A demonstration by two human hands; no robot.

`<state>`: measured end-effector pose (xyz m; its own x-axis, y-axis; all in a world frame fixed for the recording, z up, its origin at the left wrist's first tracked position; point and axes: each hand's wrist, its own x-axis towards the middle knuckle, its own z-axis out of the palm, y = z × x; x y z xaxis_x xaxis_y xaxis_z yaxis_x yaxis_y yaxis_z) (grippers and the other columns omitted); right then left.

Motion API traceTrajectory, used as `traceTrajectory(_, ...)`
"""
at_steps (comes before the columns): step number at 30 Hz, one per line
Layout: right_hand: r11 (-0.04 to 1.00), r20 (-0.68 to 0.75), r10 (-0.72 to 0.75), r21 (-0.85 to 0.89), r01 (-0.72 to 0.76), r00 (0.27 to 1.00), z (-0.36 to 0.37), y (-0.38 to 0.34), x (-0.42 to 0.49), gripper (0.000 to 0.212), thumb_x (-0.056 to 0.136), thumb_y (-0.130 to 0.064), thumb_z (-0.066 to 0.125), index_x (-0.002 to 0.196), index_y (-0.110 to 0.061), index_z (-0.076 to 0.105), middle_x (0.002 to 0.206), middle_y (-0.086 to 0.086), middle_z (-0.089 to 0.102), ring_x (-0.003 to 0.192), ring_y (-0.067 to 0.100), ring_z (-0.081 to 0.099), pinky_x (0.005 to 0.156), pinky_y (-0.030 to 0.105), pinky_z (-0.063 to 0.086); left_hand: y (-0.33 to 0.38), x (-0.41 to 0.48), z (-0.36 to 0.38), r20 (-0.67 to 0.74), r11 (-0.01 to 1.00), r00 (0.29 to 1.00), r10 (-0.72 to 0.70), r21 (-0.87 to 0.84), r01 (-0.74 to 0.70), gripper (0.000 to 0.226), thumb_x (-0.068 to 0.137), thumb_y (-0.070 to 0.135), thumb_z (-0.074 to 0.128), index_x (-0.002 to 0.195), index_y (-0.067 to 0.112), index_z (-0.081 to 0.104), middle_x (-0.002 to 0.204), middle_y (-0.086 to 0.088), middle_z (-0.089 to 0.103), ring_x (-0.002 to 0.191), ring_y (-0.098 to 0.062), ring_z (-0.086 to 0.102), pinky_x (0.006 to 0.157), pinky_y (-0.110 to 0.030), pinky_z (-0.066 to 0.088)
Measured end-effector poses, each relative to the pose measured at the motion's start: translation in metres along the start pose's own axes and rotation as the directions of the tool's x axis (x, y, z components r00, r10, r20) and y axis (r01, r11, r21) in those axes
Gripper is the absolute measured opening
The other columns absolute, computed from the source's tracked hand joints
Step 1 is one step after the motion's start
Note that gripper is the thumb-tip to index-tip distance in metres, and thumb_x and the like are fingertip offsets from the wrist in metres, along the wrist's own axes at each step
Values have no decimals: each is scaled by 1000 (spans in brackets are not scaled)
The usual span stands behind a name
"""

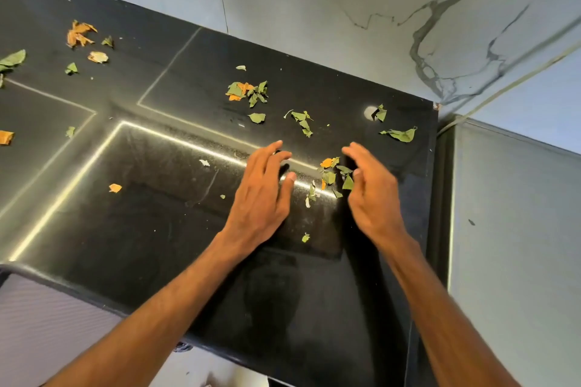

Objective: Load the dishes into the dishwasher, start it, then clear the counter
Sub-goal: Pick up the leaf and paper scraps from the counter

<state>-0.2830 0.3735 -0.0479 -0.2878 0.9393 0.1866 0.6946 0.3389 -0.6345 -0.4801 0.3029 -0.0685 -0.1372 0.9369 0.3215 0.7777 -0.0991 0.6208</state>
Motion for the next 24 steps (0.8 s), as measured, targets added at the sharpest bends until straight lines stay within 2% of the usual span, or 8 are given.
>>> traceTrajectory(3, 988, -108, 104, -107, -116, 989, -17, 27, 51, 58, 89, 17, 46, 140, -9, 56, 151, 12, 46, 144, 23, 36, 122, 32, 23, -14, 11, -9, -39, 998, 999, -13, 56, 15, 30, 98, 14, 58, 127, 7, 55, 144, -8, 46, 136, -20, 39, 117, -27, 28)
traceTrajectory(6, 953, -5, 220, -213, -216, 976, -21, 50, 93, 61, 95, 9, 48, 151, -14, 42, 162, 13, 27, 152, 29, 18, 125, 43, 15, -26, 26, -12, -70, 995, 997, -35, 90, 42, 32, 96, 13, 60, 127, 8, 55, 143, -7, 47, 136, -20, 38, 116, -31, 31)
traceTrajectory(9, 966, 116, 122, -240, -91, 986, -2, 53, 93, 54, 99, 0, 43, 151, -16, 37, 161, 11, 26, 151, 30, 20, 124, 56, 11, -36, 40, -14, -95, 992, 994, -52, 113, 63, 33, 96, 14, 60, 128, 8, 54, 143, -7, 46, 137, -20, 37, 116, -34, 33)
traceTrajectory(13, 994, 241, -62, -73, 82, 969, 23, 20, 47, 50, 108, -13, 33, 157, -17, 28, 167, -1, 15, 155, 16, 8, 127, 36, 1, -57, 65, -16, -95, 981, 993, -69, 175, 85, 41, 97, 23, 58, 133, 7, 48, 149, -12, 38, 142, -22, 29, 118, -38, 30)
traceTrajectory(15, 991, 308, -132, 53, 121, 942, 27, 6, 35, 47, 109, -19, 34, 156, -21, 33, 166, -7, 17, 153, 5, 8, 127, 30, 4, -71, 85, -19, -79, 969, 992, -99, 220, 114, 51, 97, 34, 54, 139, 8, 41, 155, -17, 29, 147, -27, 21, 122, -42, 24)
traceTrajectory(19, 979, 231, -125, 185, 82, 965, 13, -1, 54, 40, 107, -22, 45, 145, -27, 51, 161, -12, 32, 147, -2, 27, 120, 22, 23, -92, 132, -19, 24, 938, 970, -241, 263, 227, 74, 100, 52, 40, 157, 11, 14, 165, -19, -6, 153, -36, -4, 123, -47, 2)
traceTrajectory(21, 983, 207, -85, 180, 48, 975, 9, -1, 72, 38, 106, -25, 46, 143, -28, 53, 159, -12, 35, 145, -3, 29, 119, 23, 26, -98, 147, -14, 125, 930, 956, -265, 296, 219, 77, 101, 57, 32, 159, 13, 5, 166, -17, -9, 153, -35, -7, 123, -49, 0)
traceTrajectory(24, 985, 270, -68, 171, 22, 961, 14, -6, 94, 40, 107, -24, 43, 146, -25, 50, 160, -11, 33, 145, -2, 27, 118, 21, 24, -88, 142, 0, 259, 927, 952, -165, 370, 61, 71, 104, 56, 22, 159, 14, 6, 167, -11, -3, 154, -28, -6, 125, -51, 5)
